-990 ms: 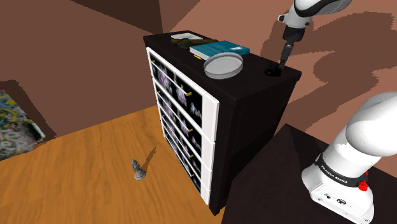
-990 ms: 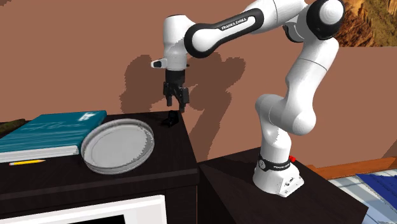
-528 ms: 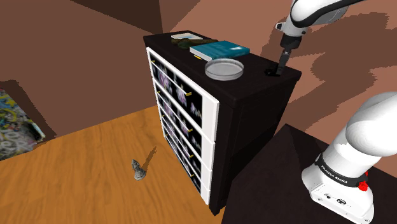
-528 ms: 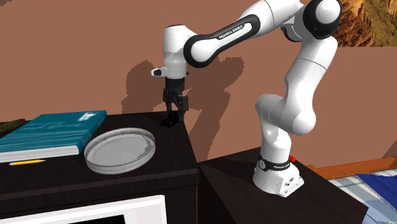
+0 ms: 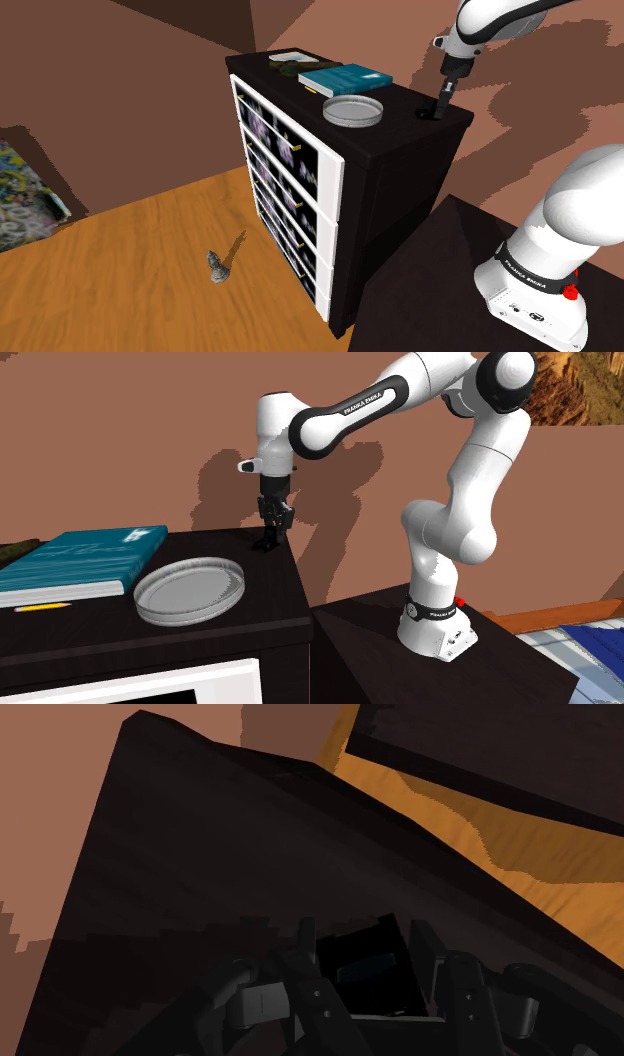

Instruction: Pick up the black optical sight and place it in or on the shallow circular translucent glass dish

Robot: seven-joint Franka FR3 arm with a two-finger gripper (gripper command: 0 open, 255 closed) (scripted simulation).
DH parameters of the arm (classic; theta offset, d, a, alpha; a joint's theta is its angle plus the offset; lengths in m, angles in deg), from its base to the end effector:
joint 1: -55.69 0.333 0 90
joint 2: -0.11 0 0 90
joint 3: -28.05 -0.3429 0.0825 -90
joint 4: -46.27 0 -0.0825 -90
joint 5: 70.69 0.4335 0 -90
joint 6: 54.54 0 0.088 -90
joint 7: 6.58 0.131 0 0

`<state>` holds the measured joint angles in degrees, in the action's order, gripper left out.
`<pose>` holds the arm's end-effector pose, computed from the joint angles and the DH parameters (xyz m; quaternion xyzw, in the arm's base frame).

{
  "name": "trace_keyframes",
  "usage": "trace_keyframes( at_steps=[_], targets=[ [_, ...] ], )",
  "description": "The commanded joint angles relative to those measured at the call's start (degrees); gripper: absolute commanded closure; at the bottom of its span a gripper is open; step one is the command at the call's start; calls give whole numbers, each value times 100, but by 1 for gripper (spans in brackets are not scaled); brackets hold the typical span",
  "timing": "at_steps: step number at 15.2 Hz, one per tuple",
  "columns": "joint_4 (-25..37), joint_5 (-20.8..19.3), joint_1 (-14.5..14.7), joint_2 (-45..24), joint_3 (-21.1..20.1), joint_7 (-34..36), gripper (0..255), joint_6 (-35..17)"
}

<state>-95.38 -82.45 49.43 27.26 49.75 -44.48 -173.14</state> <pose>0.3883 -0.2228 0.4311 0.9883 0.1505 0.0178 0.0186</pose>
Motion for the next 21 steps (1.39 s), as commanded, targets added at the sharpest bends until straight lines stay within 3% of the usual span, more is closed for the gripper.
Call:
trace_keyframes(
  at_steps=[1,8,21],
  targets=[
    [-2,-1,0,-1,1,0,255,1],
    [-3,-1,0,-1,1,0,255,-1],
    [837,83,31,211,-159,-15,255,1050]
  ],
)
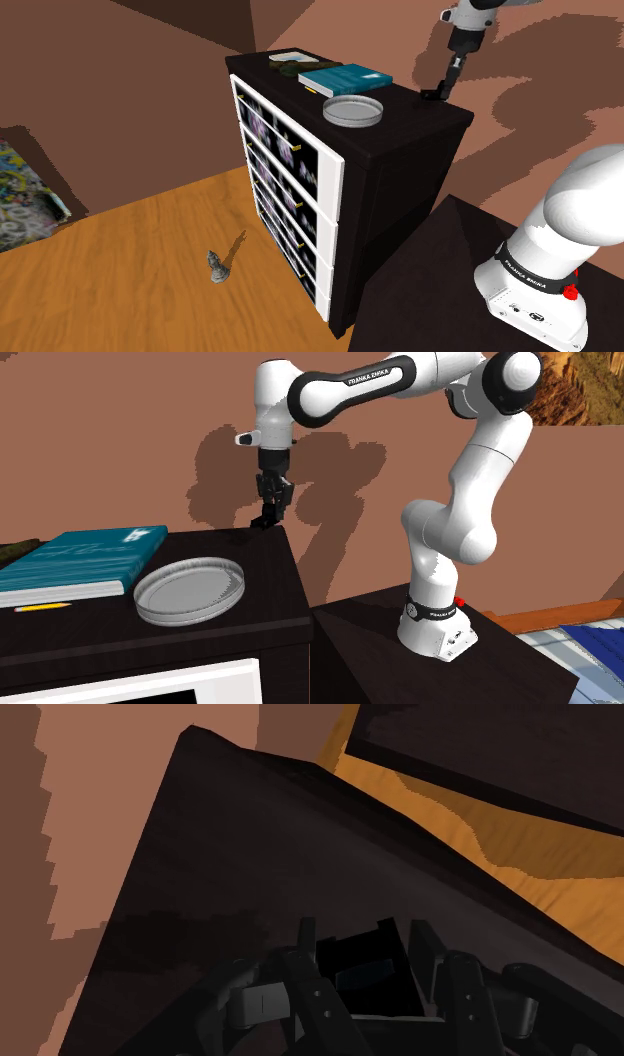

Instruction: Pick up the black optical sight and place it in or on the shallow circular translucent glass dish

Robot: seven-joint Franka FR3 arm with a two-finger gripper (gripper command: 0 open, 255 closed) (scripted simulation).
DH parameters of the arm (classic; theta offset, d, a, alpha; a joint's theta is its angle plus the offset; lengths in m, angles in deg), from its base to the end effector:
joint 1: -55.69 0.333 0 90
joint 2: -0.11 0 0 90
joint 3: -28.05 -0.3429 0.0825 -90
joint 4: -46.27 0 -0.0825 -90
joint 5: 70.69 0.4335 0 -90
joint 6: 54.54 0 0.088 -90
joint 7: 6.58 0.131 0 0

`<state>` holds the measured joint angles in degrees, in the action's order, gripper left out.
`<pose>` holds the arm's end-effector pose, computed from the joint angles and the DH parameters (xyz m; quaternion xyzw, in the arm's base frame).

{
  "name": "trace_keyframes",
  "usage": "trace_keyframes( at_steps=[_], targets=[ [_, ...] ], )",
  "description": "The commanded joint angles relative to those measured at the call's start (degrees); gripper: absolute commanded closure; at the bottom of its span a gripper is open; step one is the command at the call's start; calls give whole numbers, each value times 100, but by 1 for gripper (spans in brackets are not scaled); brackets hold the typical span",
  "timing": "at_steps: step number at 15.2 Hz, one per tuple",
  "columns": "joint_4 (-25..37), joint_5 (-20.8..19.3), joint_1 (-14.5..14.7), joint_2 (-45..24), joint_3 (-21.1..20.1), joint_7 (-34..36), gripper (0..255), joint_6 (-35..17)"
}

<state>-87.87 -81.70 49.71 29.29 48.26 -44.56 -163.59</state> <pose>0.3903 -0.2235 0.5003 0.9883 0.1504 0.0176 0.0186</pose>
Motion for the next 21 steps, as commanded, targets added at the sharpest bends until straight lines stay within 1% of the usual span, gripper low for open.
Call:
trace_keyframes(
  at_steps=[1,6,14,21],
  targets=[
    [158,16,7,15,-21,-8,255,174],
    [528,53,25,24,-70,-23,255,553],
    [1196,488,491,-886,-643,799,255,405],
    [2132,767,834,-1876,-1056,1429,255,401]
  ],
)
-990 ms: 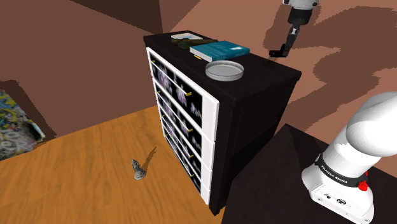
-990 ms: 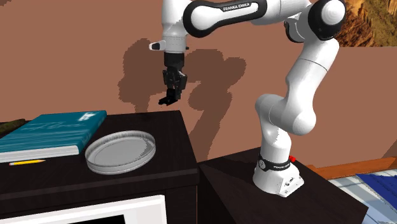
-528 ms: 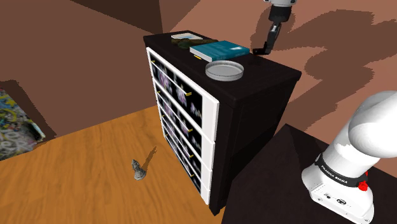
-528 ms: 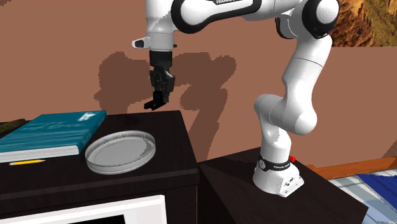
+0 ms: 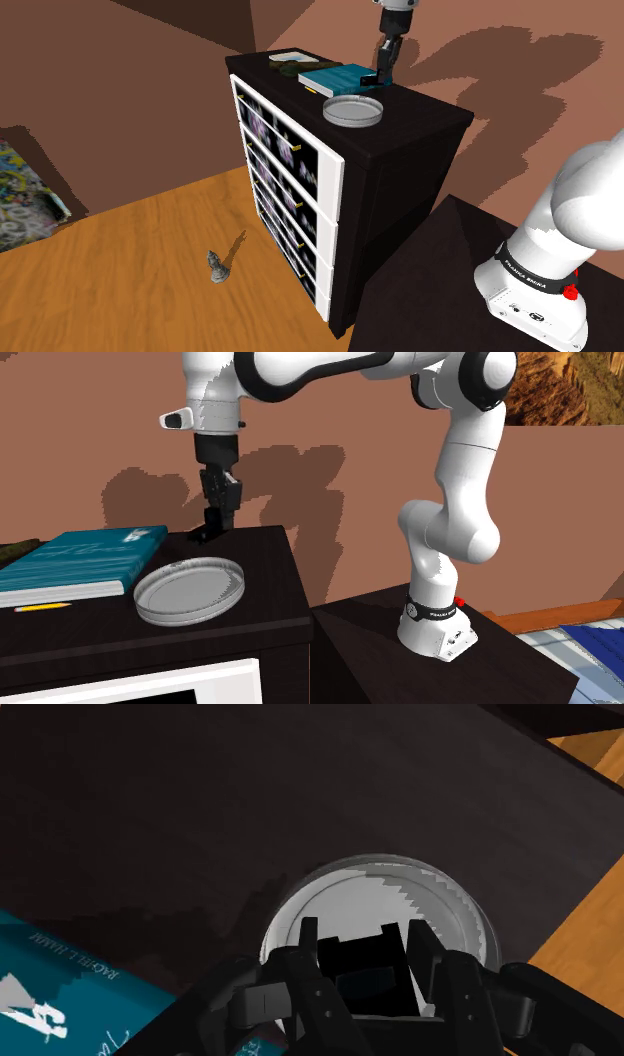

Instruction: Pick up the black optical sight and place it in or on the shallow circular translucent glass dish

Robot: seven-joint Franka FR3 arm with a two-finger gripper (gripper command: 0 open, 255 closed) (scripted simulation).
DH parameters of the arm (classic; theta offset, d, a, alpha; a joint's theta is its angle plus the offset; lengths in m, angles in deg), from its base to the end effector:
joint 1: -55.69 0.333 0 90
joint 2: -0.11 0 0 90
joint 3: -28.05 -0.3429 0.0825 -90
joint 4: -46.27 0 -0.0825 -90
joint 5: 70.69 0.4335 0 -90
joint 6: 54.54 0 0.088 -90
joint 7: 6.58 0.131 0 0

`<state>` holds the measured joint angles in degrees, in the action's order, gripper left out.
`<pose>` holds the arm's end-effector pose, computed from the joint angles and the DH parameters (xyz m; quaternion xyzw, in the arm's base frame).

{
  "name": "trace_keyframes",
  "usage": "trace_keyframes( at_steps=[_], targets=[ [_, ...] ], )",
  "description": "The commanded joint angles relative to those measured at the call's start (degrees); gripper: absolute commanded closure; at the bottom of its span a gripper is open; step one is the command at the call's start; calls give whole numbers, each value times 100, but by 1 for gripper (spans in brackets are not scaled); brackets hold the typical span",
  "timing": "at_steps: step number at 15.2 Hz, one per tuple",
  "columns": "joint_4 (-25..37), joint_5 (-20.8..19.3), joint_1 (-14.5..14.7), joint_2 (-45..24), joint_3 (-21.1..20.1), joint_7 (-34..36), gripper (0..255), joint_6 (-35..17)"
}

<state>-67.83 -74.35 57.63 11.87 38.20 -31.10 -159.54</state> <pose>0.5394 -0.0902 0.5448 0.9882 0.1507 0.0172 0.0186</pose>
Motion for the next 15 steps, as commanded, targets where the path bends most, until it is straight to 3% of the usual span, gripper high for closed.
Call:
trace_keyframes(
  at_steps=[1,4,15],
  targets=[
    [289,63,87,-289,-101,168,255,9],
    [728,129,194,-689,-224,374,255,60],
    [-38,128,187,-762,-215,390,255,-780]
  ],
)
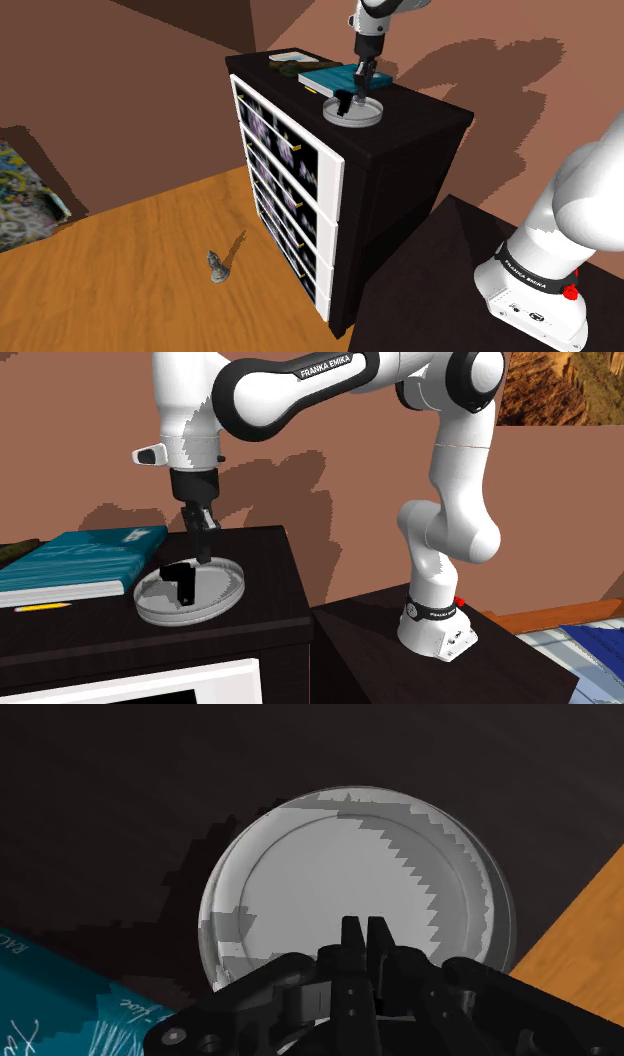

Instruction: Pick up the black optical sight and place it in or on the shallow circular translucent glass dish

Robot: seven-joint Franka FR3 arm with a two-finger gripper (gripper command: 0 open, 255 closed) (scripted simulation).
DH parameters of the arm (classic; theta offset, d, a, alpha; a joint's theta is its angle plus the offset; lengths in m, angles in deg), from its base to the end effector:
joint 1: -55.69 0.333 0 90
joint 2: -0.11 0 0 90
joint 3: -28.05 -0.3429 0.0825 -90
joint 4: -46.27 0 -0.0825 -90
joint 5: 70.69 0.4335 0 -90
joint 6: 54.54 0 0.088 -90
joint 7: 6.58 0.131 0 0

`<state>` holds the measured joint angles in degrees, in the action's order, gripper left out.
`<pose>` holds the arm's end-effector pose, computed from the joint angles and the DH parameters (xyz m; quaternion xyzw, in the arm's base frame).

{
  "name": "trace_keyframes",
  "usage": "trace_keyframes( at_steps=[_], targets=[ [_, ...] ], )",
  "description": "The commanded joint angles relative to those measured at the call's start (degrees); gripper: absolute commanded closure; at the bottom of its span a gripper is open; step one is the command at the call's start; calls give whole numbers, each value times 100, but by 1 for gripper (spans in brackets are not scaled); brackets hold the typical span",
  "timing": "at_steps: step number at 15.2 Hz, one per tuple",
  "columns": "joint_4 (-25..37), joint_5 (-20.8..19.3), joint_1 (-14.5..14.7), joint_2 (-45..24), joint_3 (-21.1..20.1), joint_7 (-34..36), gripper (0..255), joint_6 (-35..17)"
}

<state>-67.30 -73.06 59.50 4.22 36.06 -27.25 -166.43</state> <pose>0.5856 -0.0480 0.4868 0.9883 0.1505 0.0173 0.0185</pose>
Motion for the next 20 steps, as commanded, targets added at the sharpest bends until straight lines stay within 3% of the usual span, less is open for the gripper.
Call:
trace_keyframes(
  at_steps=[1,3,4,9,16,20],
  targets=[
    [-152,-1,-1,-11,1,5,255,-166],
    [-180,-3,0,5,-1,9,255,-175],
    [-180,-3,0,5,-1,9,0,-175],
    [1858,186,172,-1325,-174,87,0,1220],
    [1323,185,170,-1328,-172,88,0,681],
    [1282,186,170,-1331,-172,88,0,638]
  ],
)
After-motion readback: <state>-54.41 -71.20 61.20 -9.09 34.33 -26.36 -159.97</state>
